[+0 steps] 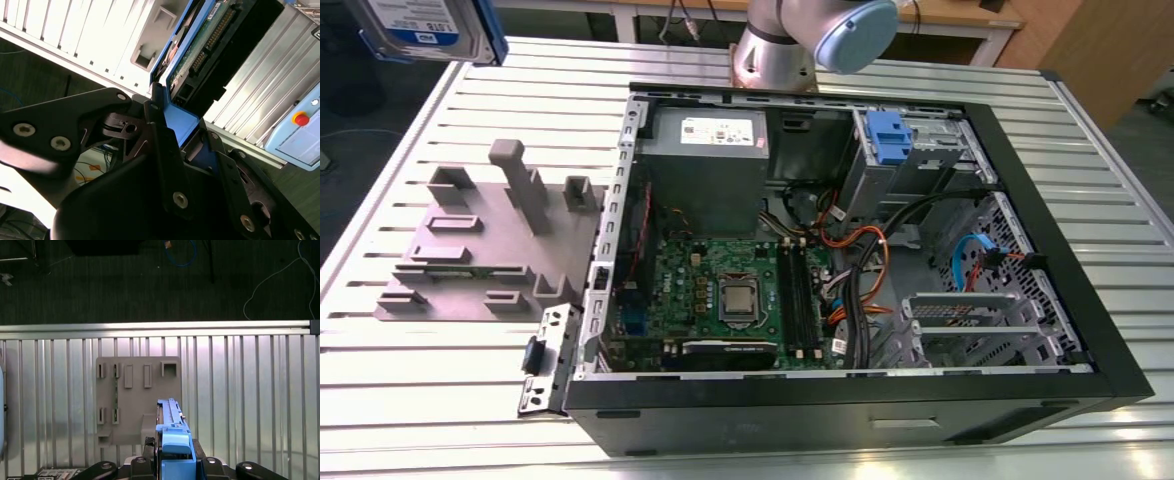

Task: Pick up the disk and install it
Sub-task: 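Pick up the disk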

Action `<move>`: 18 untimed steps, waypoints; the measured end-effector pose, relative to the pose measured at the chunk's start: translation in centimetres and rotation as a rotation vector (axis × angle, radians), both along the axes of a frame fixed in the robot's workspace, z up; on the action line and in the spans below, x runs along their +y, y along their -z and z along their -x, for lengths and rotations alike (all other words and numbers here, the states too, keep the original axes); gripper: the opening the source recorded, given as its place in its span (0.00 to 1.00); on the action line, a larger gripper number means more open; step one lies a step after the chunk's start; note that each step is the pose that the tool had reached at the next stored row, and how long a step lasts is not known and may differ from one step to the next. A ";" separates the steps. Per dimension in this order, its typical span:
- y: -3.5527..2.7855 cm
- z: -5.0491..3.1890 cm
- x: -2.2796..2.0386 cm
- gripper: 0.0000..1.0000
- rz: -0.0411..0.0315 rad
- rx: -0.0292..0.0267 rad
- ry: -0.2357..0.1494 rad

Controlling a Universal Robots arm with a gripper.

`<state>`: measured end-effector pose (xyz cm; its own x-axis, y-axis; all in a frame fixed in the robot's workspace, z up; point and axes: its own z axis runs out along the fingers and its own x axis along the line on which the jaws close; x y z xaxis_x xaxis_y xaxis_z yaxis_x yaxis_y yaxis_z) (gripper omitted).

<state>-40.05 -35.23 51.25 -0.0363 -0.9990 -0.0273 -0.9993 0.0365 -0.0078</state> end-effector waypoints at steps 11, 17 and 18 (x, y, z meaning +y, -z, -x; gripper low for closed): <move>0.00 -0.55 0.00 0.36 0.0000 0.0001 0.000; 0.00 -0.70 -0.02 0.36 0.0000 0.0000 0.000; 0.00 -0.70 -0.03 0.36 0.0001 0.0001 0.000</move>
